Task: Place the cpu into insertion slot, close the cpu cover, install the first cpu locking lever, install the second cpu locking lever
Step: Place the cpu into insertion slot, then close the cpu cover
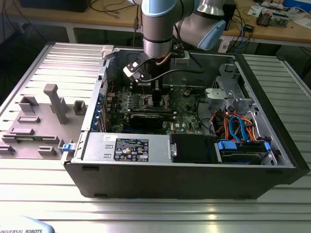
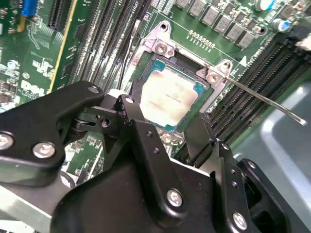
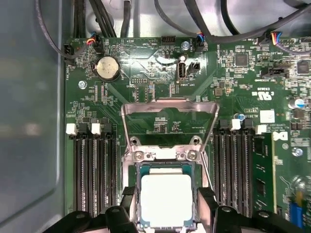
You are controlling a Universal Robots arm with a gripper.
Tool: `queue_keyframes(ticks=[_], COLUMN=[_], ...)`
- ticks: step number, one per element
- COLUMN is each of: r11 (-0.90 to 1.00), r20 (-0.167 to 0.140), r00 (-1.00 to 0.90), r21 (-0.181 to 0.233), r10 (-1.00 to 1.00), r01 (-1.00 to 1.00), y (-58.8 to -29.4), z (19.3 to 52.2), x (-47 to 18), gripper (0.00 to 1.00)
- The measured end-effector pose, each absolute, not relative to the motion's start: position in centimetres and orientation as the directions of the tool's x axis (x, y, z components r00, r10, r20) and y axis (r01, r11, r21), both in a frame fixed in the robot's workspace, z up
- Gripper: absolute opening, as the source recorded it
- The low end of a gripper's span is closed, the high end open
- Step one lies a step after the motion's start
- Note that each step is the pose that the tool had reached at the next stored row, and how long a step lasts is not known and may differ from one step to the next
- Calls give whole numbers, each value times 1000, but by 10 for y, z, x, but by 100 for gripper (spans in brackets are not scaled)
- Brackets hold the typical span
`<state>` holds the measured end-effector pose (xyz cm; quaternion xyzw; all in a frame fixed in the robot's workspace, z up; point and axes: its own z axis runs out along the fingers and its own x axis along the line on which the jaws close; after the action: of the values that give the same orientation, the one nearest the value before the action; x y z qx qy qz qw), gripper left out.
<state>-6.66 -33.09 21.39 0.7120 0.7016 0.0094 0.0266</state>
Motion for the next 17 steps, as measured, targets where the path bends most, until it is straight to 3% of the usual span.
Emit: queue_keyframes(ticks=[1, 3, 4, 8, 17], r11=[-14, -14, -14, -14, -14], r20=[-24, -24, -24, -24, -24], r00=[15, 15, 15, 15, 15], r21=[47, 36, 33, 33, 33], r10=[1000, 1000, 1000, 1000, 1000], r01=[999, 999, 999, 999, 999], y=[-331, -331, -331, -331, -331], z=[218, 225, 226, 226, 226], x=[-66, -66, -66, -63, -62], gripper=[62, 47, 35, 11, 11])
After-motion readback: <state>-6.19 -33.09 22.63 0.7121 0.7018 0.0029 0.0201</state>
